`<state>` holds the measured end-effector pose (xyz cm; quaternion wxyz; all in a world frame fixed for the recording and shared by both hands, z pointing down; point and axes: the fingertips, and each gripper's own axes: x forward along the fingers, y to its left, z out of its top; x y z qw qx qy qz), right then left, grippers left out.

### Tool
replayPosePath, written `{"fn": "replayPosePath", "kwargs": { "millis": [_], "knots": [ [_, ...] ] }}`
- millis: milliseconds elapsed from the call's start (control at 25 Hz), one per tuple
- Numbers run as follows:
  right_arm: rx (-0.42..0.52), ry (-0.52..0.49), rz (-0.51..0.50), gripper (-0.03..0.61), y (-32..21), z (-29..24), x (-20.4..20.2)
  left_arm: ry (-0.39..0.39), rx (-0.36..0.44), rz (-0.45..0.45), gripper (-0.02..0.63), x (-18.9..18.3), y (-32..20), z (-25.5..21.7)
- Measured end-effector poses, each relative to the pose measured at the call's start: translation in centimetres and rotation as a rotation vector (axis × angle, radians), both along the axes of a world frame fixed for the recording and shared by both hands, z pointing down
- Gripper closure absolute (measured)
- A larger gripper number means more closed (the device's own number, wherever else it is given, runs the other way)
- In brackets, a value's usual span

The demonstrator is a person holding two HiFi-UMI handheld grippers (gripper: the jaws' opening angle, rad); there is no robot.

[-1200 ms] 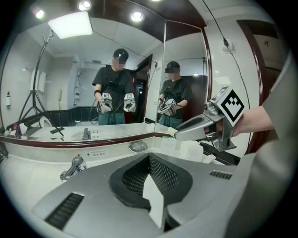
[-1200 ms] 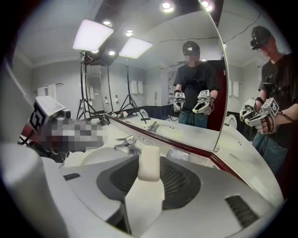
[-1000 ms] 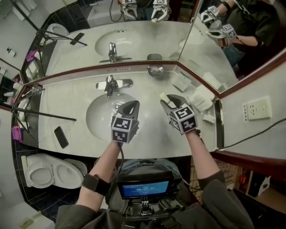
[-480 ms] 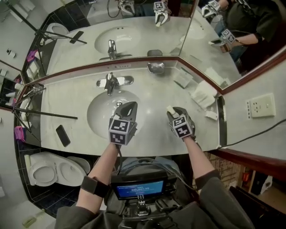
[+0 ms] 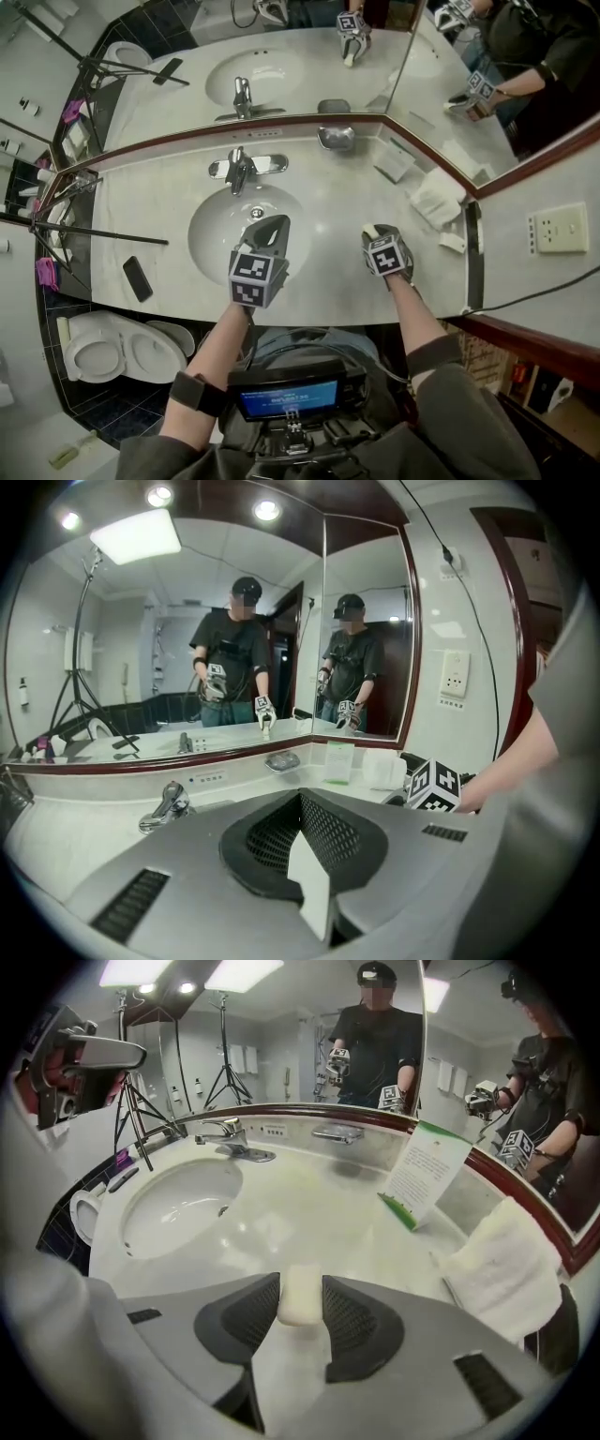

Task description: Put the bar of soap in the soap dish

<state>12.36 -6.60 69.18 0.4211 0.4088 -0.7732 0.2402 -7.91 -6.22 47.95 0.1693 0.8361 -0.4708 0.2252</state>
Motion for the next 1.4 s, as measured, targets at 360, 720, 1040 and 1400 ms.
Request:
{"fn": "replayPosePath", "kwargs": {
  "millis": [360,720,1040,1400],
  "knots": [
    [-0.075,0.053,-0.026,0.407,0.5,2.7,0.6,-0.009,-0.018,-0.012,0.612,-0.7,0.1,0.6],
    [-0.075,0.057,-0.037,0.373,0.6,2.9,0.3,-0.002,-0.022,-0.014,0.612,-0.9,-0.1,0.8],
    [-0.019,0.029,-0.035,0.377,-0.2,-0.2,0.0,0.024,-0.014,-0.013,0.612,-0.5,0.2,0.9],
    [0.171,-0.161,-0.016,0.542,-1.9,-10.2,-1.1,0.067,0.008,0.017,0.612,0.9,0.3,0.6]
  ]
}}
